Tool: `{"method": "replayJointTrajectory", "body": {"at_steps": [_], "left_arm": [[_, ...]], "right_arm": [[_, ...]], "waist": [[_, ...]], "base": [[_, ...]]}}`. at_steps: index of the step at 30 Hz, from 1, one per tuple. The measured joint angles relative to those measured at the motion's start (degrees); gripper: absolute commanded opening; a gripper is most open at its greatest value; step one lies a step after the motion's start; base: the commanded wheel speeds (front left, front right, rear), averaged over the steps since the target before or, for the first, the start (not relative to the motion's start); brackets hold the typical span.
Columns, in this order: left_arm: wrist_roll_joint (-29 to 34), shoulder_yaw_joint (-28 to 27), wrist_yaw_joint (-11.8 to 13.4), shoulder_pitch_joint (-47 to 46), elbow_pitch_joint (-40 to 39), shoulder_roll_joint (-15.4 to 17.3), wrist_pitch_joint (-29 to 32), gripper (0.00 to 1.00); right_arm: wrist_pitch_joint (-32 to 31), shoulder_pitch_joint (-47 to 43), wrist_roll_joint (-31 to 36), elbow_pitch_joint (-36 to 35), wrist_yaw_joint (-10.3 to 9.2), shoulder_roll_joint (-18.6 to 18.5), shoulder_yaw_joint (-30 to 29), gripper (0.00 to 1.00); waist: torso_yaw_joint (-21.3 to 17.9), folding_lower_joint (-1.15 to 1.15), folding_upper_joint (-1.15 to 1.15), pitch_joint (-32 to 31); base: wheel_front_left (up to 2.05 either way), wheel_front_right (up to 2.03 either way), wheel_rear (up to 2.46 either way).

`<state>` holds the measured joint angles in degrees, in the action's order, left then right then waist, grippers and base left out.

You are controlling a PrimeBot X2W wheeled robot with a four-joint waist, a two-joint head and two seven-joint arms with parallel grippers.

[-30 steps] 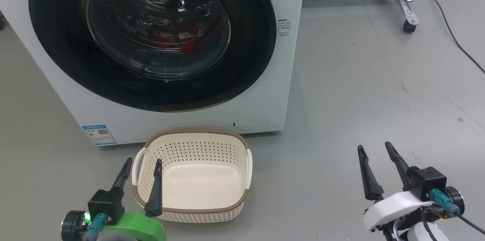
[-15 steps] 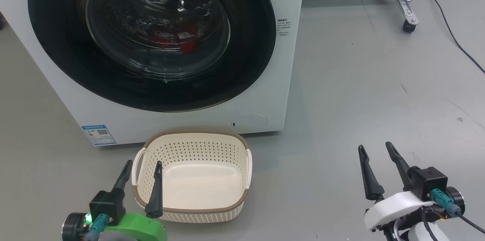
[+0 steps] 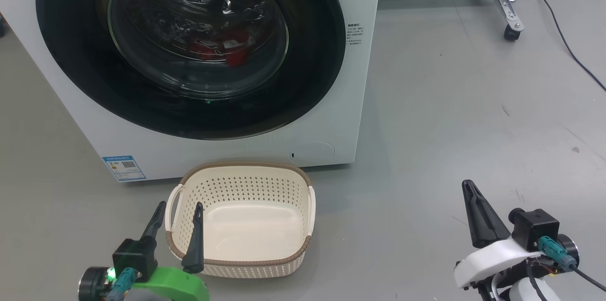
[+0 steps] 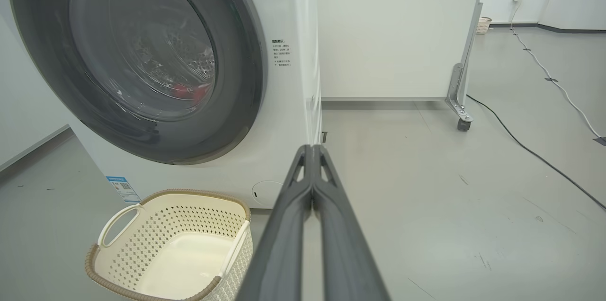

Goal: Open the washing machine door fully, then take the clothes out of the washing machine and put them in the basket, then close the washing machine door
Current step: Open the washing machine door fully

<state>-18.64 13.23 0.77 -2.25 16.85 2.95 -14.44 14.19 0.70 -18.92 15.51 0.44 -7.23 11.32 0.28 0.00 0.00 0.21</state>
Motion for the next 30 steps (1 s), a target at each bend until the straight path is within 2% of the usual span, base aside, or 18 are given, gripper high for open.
{"method": "replayJointTrajectory", "body": {"at_steps": [8, 11, 19, 21, 22, 27, 28, 30], "left_arm": [[0.01, 0.07, 0.0, -0.06, -0.03, -0.05, 0.0, 1.0], [0.01, 0.07, 0.0, -0.1, -0.26, -0.07, 0.0, 1.0], [0.11, 0.34, 0.0, -1.0, -1.31, -0.12, 0.0, 1.0], [0.11, 0.36, 0.0, -1.48, -1.6, -0.14, 0.0, 1.0], [0.12, 0.43, 0.0, -2.48, -2.12, -0.18, 0.0, 1.0], [0.21, 0.55, 0.0, -4.31, -3.03, -0.24, 0.0, 1.0], [0.21, 0.55, 0.0, -4.31, -3.03, -0.24, 0.0, 1.0], [0.26, 0.66, -0.01, -5.2, -3.58, -0.26, 0.0, 1.0]], "right_arm": [[0.0, 0.01, -0.18, -0.03, 0.69, 0.56, -1.14, 0.0], [0.0, 0.03, -2.55, -0.07, 1.35, 1.49, -2.26, 0.0], [0.0, 2.24, -13.94, -0.27, 3.6, 3.79, -7.28, 0.0], [0.0, 2.72, -15.37, -0.26, 3.65, 3.85, -7.83, 0.0], [-0.12, 3.77, -18.97, -0.21, 4.22, 4.09, -9.24, 0.0], [-2.33, 7.53, -28.5, -0.12, 5.05, 4.55, -12.44, 0.0], [-2.33, 7.53, -28.5, -0.12, 5.05, 4.55, -12.44, 0.0], [-3.69, 9.39, -32.51, -0.02, 5.42, 4.6, -13.67, 0.0]], "waist": [[0.25, 0.0, 0.0, 0.54], [0.45, 0.0, 0.0, 1.25], [1.1, 0.0, 0.0, 4.22], [1.19, 0.0, 0.0, 4.71], [1.4, 0.0, 0.0, 5.73], [2.04, 0.0, 0.0, 8.47], [2.04, 0.0, 0.0, 8.47], [2.35, 0.0, 0.0, 9.65]], "base": [[0.0, 0.0, 0.0], [0.0, 0.0, 0.0], [0.0, 0.0, 0.0], [0.0, 0.0, 0.0], [0.0, 0.0, 0.0], [0.0, 0.0, 0.0], [0.0, 0.0, 0.0], [0.0, 0.0, 0.0]]}}
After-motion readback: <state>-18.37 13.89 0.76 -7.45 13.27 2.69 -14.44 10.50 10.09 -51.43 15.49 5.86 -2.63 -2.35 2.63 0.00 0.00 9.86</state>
